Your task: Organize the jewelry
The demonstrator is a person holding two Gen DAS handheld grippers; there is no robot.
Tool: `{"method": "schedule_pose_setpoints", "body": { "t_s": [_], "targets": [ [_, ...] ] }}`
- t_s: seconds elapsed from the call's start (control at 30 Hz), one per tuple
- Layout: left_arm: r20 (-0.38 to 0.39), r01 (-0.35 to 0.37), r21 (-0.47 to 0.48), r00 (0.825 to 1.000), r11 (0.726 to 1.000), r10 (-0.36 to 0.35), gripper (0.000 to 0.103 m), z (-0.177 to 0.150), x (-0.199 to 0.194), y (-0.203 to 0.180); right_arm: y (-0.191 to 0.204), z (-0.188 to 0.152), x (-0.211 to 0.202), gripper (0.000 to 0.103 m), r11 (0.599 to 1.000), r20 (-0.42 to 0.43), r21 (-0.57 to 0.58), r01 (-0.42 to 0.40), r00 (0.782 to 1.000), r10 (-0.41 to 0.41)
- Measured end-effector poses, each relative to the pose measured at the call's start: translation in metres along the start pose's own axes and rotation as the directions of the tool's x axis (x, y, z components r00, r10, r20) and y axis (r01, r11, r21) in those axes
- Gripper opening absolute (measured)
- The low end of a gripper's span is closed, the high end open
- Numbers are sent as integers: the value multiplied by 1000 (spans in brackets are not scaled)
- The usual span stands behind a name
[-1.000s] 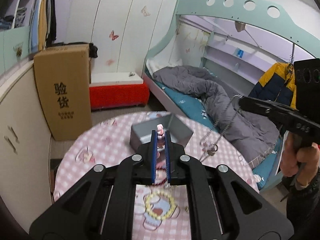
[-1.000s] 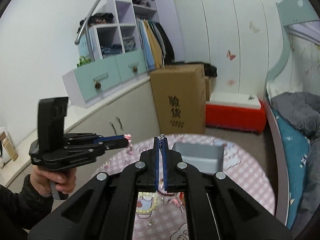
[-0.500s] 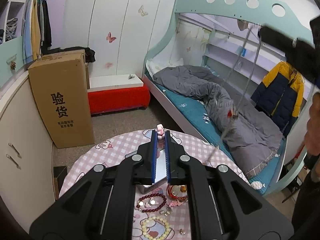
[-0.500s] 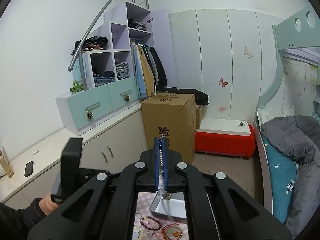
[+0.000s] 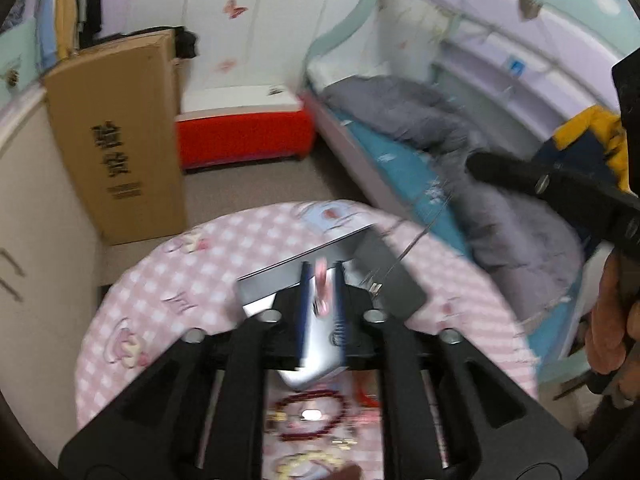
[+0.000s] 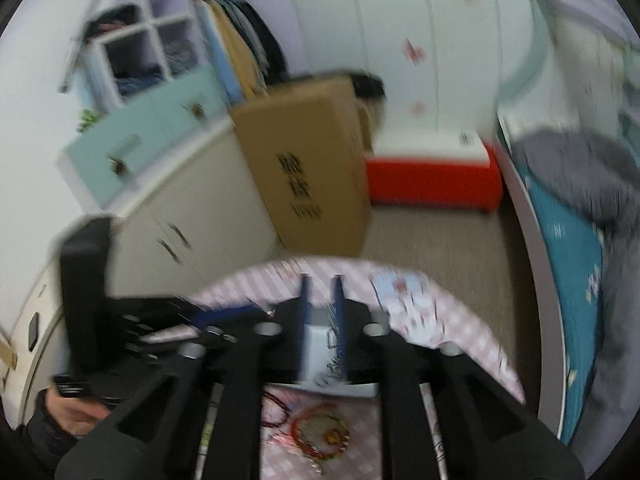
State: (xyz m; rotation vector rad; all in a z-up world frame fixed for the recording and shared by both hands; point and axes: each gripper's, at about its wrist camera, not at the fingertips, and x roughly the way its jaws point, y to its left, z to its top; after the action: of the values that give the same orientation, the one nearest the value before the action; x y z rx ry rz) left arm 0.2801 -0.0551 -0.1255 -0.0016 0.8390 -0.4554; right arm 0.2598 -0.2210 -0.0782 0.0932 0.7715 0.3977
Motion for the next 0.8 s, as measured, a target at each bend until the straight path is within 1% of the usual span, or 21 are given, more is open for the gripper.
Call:
{"method": "schedule_pose_setpoints", "body": {
  "t_s": [0.03, 0.07, 0.1, 0.17, 0.27, 0.43, 0.53, 0.63, 0.8],
  "targets": [
    [10, -29, -6, 1000, 1000, 29, 81, -2, -2, 2, -7, -6, 9, 67, 999, -15, 35, 8, 1000, -8],
    [47, -54, -20, 997, 998, 55, 97, -6, -8, 5, -14, -12, 14, 97, 997, -14, 72, 8, 1000, -7],
    [74, -69, -28, 995, 997, 70, 97, -8, -13, 7, -18, -16, 15, 96, 995, 0, 97, -3, 1000, 3],
    [89, -98, -44, 991, 994, 102, 97, -12, -23, 15, -29, -23, 16, 96, 985, 7, 166, -39, 999, 39],
    [119, -167, -68, 977, 984, 174, 97, -19, -37, 22, -33, -30, 11, 96, 975, 39, 219, -45, 999, 38],
    [161, -204, -104, 962, 973, 219, 97, -35, -65, 28, -26, -33, -5, 96, 976, 80, 214, -42, 996, 25],
    [175, -220, -88, 957, 971, 233, 97, -48, -80, 26, -22, -41, -22, 96, 981, 116, 192, -31, 993, 9],
    [194, -254, -69, 945, 965, 263, 97, -60, -93, 21, -15, -51, -42, 96, 985, 148, 170, -22, 989, -4],
    [200, -263, -70, 941, 962, 272, 97, -83, -106, 19, -4, -70, -67, 96, 990, 179, 139, 11, 983, -36]
  ]
}}
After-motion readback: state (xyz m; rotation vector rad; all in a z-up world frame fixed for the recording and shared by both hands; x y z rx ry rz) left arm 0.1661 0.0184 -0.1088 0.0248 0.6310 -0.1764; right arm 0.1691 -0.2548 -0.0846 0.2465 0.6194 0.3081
